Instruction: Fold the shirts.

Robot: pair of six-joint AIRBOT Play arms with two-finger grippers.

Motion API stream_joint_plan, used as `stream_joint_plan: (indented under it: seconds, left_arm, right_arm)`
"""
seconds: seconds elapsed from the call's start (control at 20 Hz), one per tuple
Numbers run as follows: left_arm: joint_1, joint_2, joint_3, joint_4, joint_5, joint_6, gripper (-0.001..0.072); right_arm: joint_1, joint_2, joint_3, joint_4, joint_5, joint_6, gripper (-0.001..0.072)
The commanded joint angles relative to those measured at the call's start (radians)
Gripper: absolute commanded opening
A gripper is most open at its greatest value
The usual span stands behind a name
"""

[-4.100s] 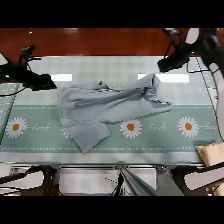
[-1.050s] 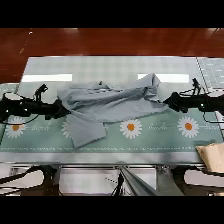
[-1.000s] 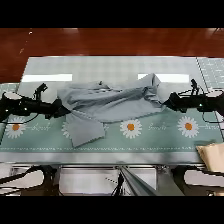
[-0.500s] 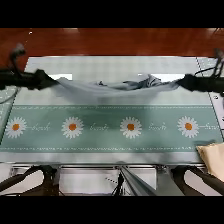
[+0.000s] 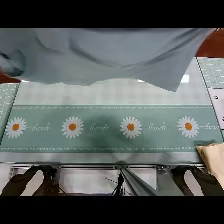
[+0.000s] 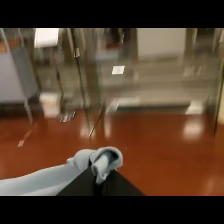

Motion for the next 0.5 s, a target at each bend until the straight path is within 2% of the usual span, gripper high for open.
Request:
stream_joint_plan:
  seconds: [0.0, 0.1, 0.2, 0.45]
  left_arm:
    - [0.001, 0.114, 0.146, 0.163, 0.065, -0.079, 0.0025]
    - [0.001, 0.173, 0.145, 0.274, -0.009, -0.131, 0.0025]
    - [0.001, 0.206, 0.145, 0.358, -0.141, -0.177, 0.0025]
    - [0.001, 0.163, 0.144, 0.400, -0.546, -0.290, 0.0025]
  right_arm:
    - [0.000, 0.077, 0.147, -0.171, -0.010, 0.167, 0.0034]
    - [0.000, 0.104, 0.200, -0.280, 0.091, 0.245, 0.0034]
    - [0.000, 0.121, 0.249, -0.362, 0.233, 0.278, 0.0034]
    - [0.000, 0.111, 0.293, -0.487, 0.644, 0.290, 0.0034]
